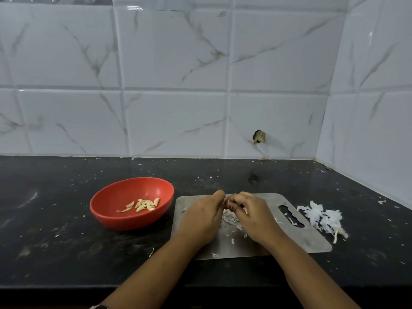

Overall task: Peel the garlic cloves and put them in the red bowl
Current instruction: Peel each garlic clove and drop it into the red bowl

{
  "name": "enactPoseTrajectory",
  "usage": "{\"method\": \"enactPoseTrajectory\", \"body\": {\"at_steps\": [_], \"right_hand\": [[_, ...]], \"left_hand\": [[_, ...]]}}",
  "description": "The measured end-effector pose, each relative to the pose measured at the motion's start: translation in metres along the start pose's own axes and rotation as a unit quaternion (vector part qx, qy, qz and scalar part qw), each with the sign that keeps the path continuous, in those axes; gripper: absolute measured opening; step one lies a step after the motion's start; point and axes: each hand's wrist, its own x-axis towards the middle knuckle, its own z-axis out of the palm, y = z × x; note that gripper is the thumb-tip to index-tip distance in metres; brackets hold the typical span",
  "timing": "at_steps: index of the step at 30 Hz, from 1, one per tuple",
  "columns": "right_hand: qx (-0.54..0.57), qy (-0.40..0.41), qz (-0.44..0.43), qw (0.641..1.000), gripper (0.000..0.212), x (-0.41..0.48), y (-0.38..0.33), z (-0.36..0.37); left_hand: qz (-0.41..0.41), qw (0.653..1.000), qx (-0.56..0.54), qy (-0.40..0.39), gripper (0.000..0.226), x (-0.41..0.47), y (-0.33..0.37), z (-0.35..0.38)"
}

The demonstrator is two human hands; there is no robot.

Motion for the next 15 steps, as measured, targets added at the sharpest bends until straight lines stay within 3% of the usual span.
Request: {"method": "enactPoseTrajectory", "body": {"at_steps": [5, 10, 13, 15], "right_hand": [[-0.033, 0.018, -0.045, 0.998, 0.016, -0.002, -0.003, 0.004], [-0.131, 0.056, -0.109, 0.984, 0.014, -0.001, -0.006, 0.007], [-0.180, 0.065, -0.137, 0.972, 0.013, -0.001, -0.007, 0.006], [-0.142, 0.048, -0.108, 0.983, 0.016, -0.002, -0.006, 0.006]], "left_hand": [[-0.069, 0.978, -0.192, -0.045, 0.034, 0.001, -0.013, 0.006], [-0.149, 0.917, -0.367, -0.055, 0.033, 0.002, -0.012, 0.006], [-0.172, 0.889, -0.419, -0.068, 0.031, 0.001, -0.009, 0.004], [-0.163, 0.890, -0.422, -0.065, 0.032, 0.001, -0.009, 0.004]]}}
